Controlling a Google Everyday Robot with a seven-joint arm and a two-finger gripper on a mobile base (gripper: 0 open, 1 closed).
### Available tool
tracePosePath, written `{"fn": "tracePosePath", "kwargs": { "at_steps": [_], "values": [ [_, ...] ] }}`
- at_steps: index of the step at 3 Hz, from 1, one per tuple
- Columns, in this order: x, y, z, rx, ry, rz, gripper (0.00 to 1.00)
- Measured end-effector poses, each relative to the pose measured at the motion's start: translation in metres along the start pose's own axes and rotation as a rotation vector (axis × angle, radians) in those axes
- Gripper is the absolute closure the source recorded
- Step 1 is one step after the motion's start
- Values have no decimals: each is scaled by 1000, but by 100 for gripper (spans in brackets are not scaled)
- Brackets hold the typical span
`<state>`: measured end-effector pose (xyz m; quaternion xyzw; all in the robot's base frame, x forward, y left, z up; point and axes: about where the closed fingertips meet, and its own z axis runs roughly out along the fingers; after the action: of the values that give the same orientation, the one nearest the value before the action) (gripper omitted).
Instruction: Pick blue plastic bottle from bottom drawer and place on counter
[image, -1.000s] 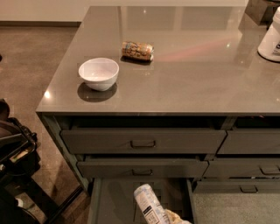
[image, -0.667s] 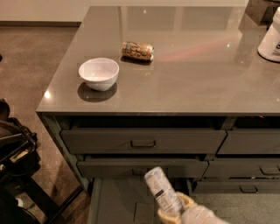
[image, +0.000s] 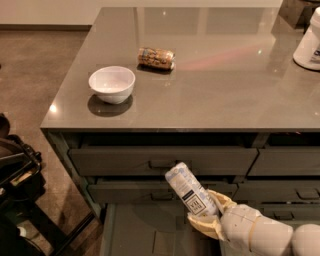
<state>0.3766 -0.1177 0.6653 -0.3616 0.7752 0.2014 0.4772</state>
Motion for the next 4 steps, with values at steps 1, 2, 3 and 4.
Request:
{"fn": "tracePosePath", "kwargs": {
  "at_steps": [1, 2, 3, 4],
  "values": [
    [-46, 9, -24, -22, -32, -93, 100],
    [-47, 12, -25, -32, -32, -95, 100],
    [-67, 7, -28, -46, -19, -149, 100],
    [-120, -9, -33, -76, 7, -269, 100]
  ]
}}
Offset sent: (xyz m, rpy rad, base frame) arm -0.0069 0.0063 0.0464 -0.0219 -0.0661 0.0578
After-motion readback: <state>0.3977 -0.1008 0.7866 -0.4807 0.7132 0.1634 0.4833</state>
